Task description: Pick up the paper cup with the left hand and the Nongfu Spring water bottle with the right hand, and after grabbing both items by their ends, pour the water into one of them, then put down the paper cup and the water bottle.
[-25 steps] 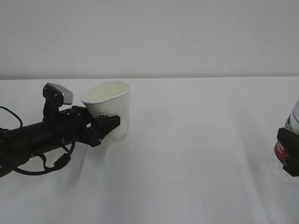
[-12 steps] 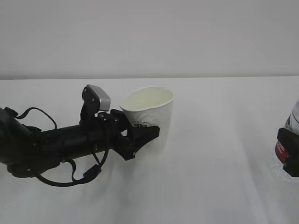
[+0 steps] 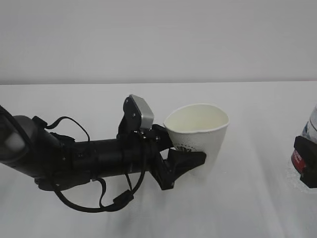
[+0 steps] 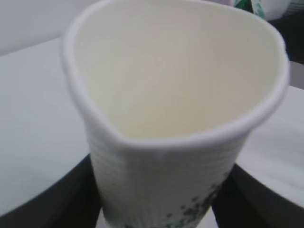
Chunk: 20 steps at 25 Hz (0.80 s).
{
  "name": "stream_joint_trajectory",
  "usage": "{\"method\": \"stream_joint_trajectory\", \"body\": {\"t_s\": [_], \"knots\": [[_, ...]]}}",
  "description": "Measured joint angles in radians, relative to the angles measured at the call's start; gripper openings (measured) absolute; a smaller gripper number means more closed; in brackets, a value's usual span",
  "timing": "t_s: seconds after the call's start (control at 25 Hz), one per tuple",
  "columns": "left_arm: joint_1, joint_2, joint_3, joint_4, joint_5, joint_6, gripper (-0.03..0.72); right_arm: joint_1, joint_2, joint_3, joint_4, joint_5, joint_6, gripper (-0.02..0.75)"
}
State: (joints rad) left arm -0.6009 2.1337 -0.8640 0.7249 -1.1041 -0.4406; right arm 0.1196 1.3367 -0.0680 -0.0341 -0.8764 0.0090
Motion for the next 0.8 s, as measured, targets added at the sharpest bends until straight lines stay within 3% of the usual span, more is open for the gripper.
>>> {"method": "stream_joint_trajectory", "body": {"t_s": [0.36,0.8], "knots": [[-0.074,0.0,0.0,0.009,0.05,-0.002,0.481,0.0,0.0,0.0,0.0,0.0,-0.001,0.396],[-0.076,0.0,0.0,0.009,0.05,-0.002,0.481,0.0,0.0,0.0,0.0,0.002,-0.002,0.396]]}}
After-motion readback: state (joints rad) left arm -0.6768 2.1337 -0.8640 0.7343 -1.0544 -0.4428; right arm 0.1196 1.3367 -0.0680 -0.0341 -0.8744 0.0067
